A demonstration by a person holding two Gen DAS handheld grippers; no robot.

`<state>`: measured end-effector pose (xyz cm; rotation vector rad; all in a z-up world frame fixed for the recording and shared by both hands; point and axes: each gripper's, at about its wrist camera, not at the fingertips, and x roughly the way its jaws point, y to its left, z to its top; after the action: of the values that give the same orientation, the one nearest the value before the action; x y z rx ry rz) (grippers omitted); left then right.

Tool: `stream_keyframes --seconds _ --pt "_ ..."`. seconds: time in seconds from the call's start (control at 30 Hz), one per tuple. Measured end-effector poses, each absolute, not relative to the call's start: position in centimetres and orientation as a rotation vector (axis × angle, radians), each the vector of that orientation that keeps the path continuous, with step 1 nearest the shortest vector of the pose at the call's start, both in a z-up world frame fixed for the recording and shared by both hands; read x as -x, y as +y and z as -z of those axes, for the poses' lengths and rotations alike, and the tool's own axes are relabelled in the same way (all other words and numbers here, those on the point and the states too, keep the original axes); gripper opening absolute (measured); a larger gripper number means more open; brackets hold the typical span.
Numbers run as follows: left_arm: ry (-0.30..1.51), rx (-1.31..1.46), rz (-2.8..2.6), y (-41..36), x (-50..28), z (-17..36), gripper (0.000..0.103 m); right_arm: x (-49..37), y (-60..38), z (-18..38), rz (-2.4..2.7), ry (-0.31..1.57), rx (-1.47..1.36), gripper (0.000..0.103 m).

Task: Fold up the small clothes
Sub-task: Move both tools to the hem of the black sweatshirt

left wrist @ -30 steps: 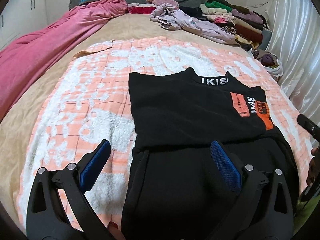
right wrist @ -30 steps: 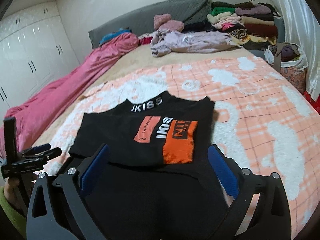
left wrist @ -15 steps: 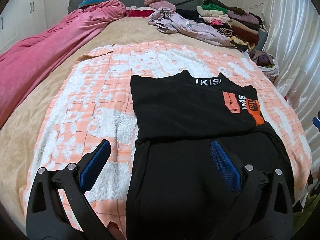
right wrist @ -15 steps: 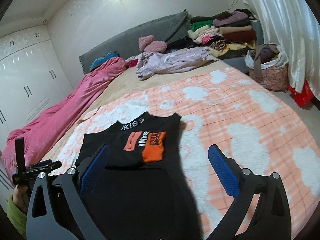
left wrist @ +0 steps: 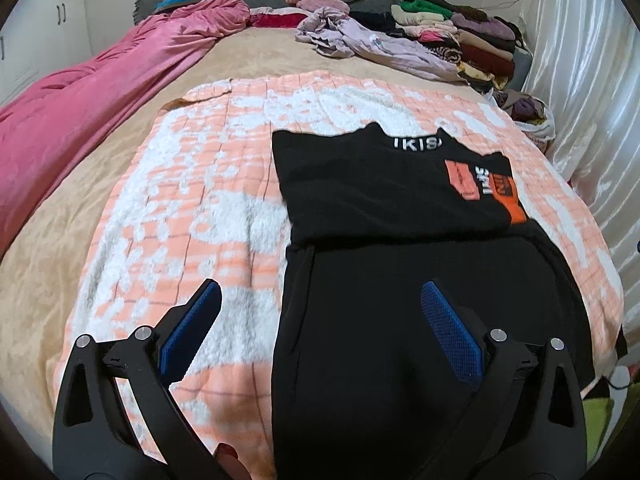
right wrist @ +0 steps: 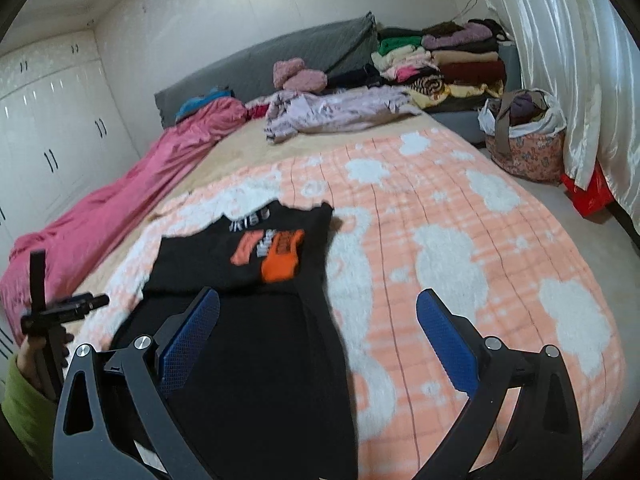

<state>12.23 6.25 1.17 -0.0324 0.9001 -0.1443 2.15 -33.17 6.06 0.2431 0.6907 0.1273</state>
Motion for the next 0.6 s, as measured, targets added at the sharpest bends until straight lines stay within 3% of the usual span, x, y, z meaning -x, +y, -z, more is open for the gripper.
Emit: stream_keyframes --seconds 0.6 --pt "1.004 0.014 0.166 8.1 -7.7 3.0 0.094 -0.4 -31.2 -1.0 -0.159 0.895 -0.185 0.098"
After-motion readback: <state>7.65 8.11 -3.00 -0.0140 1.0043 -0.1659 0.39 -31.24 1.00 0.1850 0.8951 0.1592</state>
